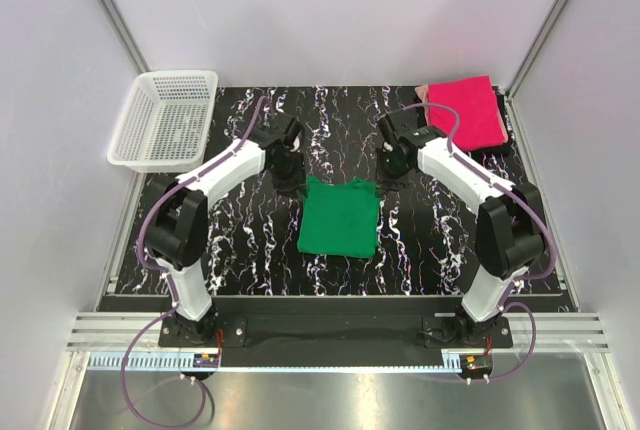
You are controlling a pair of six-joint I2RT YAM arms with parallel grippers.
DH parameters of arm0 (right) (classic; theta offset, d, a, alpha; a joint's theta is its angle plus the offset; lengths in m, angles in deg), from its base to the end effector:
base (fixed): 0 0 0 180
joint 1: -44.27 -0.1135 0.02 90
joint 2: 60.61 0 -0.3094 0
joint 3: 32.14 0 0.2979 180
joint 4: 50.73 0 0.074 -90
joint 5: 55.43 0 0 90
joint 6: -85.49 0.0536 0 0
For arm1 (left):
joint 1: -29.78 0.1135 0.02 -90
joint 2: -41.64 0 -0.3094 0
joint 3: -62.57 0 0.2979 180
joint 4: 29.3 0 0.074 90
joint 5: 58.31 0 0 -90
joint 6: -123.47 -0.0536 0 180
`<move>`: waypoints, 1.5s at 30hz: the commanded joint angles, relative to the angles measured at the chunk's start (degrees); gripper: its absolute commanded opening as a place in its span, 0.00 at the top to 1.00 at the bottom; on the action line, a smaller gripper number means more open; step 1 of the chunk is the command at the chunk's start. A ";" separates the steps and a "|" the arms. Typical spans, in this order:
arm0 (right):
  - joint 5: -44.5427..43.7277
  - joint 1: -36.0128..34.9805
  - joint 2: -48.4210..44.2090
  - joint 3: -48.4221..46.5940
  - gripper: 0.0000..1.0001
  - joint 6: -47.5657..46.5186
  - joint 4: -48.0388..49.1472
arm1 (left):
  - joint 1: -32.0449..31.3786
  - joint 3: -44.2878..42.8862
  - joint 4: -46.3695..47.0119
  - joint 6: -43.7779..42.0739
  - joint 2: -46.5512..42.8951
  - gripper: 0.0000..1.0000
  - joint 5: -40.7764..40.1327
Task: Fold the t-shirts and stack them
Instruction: Fold the tshirt
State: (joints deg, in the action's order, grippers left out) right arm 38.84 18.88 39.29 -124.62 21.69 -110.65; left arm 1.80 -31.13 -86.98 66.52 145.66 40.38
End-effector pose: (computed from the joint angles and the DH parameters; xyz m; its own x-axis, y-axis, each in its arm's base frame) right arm 0.3756 0.1827 0.2622 -0.9482 0.0373 -0.3153 -0.0388 0.9720 0.2317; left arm 0.3809 -0.2115 0.2426 -0.9665 -0.0970 -0.2376 -0.0159 0.9467 -0.3217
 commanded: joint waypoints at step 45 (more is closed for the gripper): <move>-0.60 -7.40 -36.26 19.41 0.36 11.68 0.56 | 0.62 24.24 4.57 4.73 -30.43 0.27 1.67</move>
State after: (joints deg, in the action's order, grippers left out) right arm 37.24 11.23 7.99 -105.54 31.63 -110.01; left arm -2.62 -9.65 -83.31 70.39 122.17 40.45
